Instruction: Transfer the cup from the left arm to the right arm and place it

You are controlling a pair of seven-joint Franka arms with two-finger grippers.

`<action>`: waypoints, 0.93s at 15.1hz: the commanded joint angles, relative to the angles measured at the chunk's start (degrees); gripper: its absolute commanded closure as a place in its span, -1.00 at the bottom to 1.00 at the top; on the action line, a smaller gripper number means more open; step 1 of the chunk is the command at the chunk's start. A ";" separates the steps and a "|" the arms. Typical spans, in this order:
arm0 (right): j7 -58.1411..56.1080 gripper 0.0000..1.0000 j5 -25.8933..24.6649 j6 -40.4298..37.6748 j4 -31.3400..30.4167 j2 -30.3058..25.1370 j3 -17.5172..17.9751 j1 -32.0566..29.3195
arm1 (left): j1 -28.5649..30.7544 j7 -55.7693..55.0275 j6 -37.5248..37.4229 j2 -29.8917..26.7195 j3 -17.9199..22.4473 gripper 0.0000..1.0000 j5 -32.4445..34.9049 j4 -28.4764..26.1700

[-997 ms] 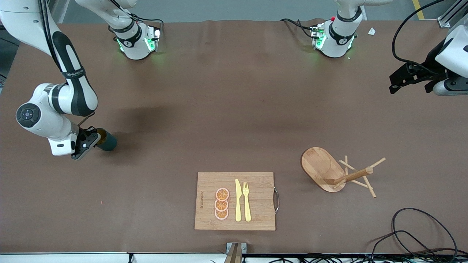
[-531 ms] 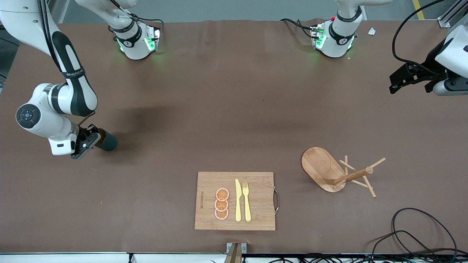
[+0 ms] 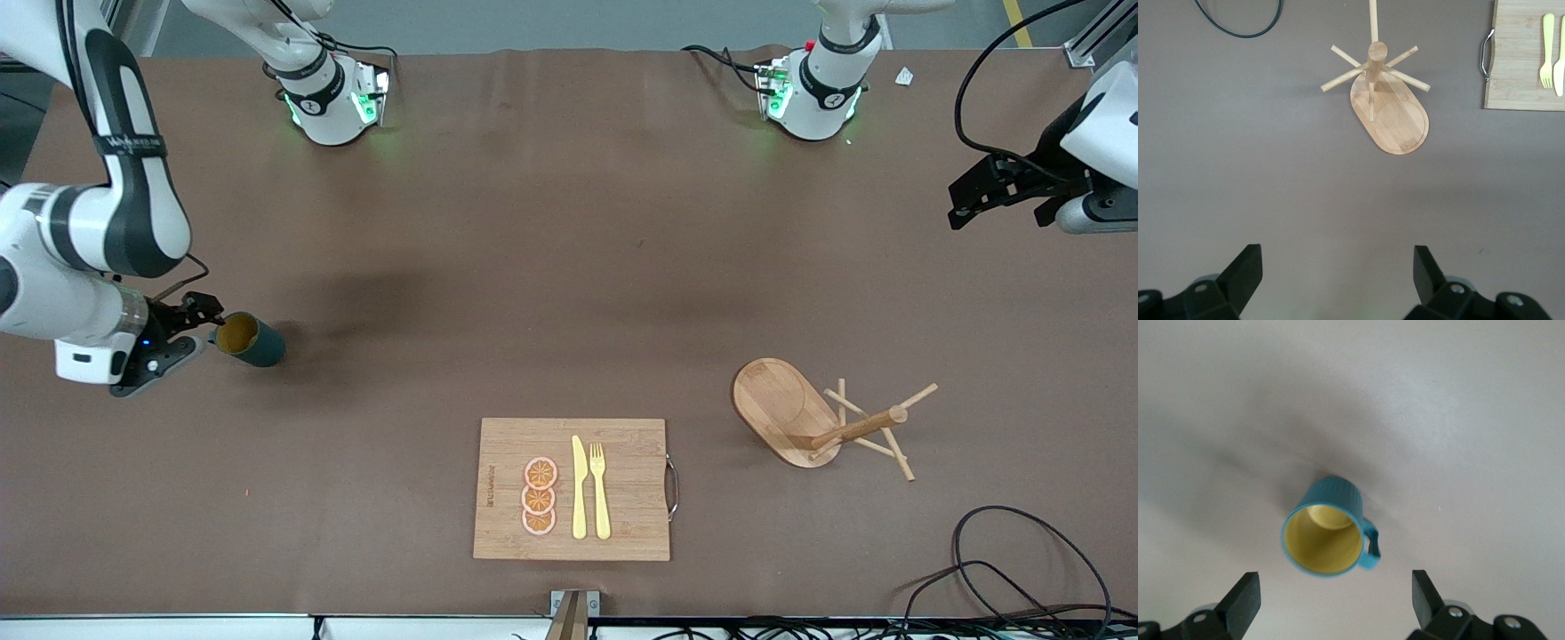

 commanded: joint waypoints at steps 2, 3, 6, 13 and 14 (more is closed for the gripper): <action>11.26 -1.00 -0.49 -10.84 9.16 -0.73 0.30 0.23 | 0.27 0.85 0.66 -0.74 0.02 -1.00 -0.64 -0.62; 16.78 -1.00 0.03 -13.31 10.22 -1.52 0.47 0.49 | 0.27 0.93 0.57 -0.74 0.02 -1.00 -0.64 -0.62; 21.23 -1.00 0.30 -17.72 15.05 -1.61 0.65 0.85 | 0.36 0.94 0.66 -0.65 0.20 -1.00 -0.64 -0.54; 21.41 -1.00 1.09 -24.48 23.84 -1.17 0.30 0.32 | 0.36 0.94 0.66 -0.65 0.55 -1.00 -0.64 -0.53; 21.41 -1.00 0.83 -26.24 24.81 -1.17 0.30 0.23 | 0.36 0.94 0.66 -0.65 0.55 -1.00 -0.64 -0.53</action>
